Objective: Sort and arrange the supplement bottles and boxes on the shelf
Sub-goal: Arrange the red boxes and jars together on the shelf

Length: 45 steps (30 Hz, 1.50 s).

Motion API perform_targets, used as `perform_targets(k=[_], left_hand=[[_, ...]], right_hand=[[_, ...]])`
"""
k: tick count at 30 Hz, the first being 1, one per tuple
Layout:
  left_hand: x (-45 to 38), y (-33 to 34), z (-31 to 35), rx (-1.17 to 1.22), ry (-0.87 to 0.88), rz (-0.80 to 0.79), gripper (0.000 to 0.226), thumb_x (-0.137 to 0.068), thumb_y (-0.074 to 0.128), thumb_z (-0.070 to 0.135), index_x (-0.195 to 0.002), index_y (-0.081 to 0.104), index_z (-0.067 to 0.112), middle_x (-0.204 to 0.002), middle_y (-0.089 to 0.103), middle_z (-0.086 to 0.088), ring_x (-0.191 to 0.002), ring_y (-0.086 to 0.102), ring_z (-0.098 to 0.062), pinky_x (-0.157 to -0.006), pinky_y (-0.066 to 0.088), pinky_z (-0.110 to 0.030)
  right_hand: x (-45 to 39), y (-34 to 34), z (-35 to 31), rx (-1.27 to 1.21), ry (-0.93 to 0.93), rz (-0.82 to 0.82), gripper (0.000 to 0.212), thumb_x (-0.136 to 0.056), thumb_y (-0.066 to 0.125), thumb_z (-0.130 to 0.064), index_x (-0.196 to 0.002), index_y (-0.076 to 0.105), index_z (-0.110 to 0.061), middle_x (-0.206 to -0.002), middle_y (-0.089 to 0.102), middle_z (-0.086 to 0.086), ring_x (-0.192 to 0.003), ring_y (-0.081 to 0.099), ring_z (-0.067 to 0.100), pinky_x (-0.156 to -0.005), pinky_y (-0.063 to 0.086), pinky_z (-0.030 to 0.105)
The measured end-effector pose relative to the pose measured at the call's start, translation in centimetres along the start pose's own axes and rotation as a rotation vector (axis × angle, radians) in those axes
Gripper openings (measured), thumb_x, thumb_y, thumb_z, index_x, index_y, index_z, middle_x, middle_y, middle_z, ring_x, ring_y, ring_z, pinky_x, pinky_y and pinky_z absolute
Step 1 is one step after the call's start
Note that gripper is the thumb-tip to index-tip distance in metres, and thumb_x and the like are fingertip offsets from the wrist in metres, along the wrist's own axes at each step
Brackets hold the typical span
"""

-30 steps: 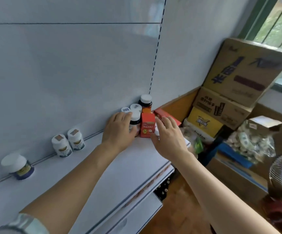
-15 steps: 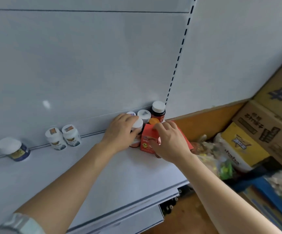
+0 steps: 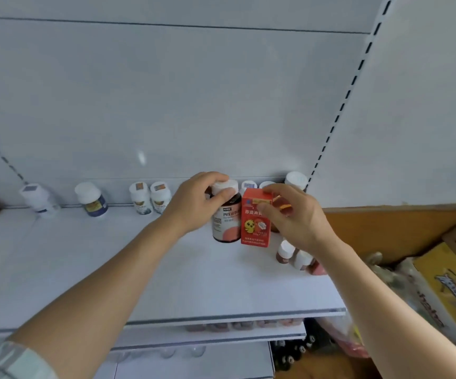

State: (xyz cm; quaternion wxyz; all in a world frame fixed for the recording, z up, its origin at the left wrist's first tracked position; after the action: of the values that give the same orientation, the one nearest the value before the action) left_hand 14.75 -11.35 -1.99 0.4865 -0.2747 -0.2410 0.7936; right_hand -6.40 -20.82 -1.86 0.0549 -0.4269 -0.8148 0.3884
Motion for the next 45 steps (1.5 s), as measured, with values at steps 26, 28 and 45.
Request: perform_targets(k=[26,28,45], left_hand=[[22.1,-23.0,-12.2,0.203,-0.273,0.347,0.034,-0.084,0.07,0.049,-0.115,0.066,0.035,-0.11,0.066,0.016,-0.1,0.061,-0.001,-0.085,0.05,-0.024],[23.3,-24.5,-13.3,0.2,-0.297,0.369,0.034,-0.084,0.07,0.048,-0.116,0.065,0.035,-0.112,0.066,0.015,-0.101,0.061,-0.001,-0.085,0.05,-0.023],[23.9,-37.2,-22.7,0.12,-0.417,0.512,0.039,-0.084,0.07,0.049,-0.118,0.065,0.033,-0.118,0.065,0.015,-0.107,0.061,-0.004,-0.095,0.051,-0.033]], right_hand=[[5.3,19.2,-24.3,-0.094,-0.244,-0.14,0.033,-0.09,0.066,-0.043,-0.121,0.066,-0.029,-0.104,0.066,-0.014,-0.091,0.06,-0.012,-0.068,0.047,0.004],[5.3,20.9,-25.7,-0.112,-0.261,-0.165,0.034,-0.091,0.066,-0.041,-0.121,0.066,-0.027,-0.106,0.067,-0.011,-0.093,0.059,-0.011,-0.07,0.047,0.004],[-3.6,33.8,-35.7,-0.246,-0.349,-0.32,0.03,-0.089,0.069,-0.042,-0.116,0.067,-0.031,-0.105,0.066,-0.014,-0.089,0.061,-0.009,-0.072,0.046,0.004]])
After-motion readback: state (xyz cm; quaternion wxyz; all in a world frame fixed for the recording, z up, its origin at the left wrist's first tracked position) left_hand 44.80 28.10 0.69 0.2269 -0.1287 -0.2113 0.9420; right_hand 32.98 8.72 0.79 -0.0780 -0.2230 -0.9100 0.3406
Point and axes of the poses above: each hand's wrist, its own x-axis away from the middle knuckle, its own y-axis out of the palm, z = x × y, the point moved 1 cm from there along -x, towards the middle knuckle
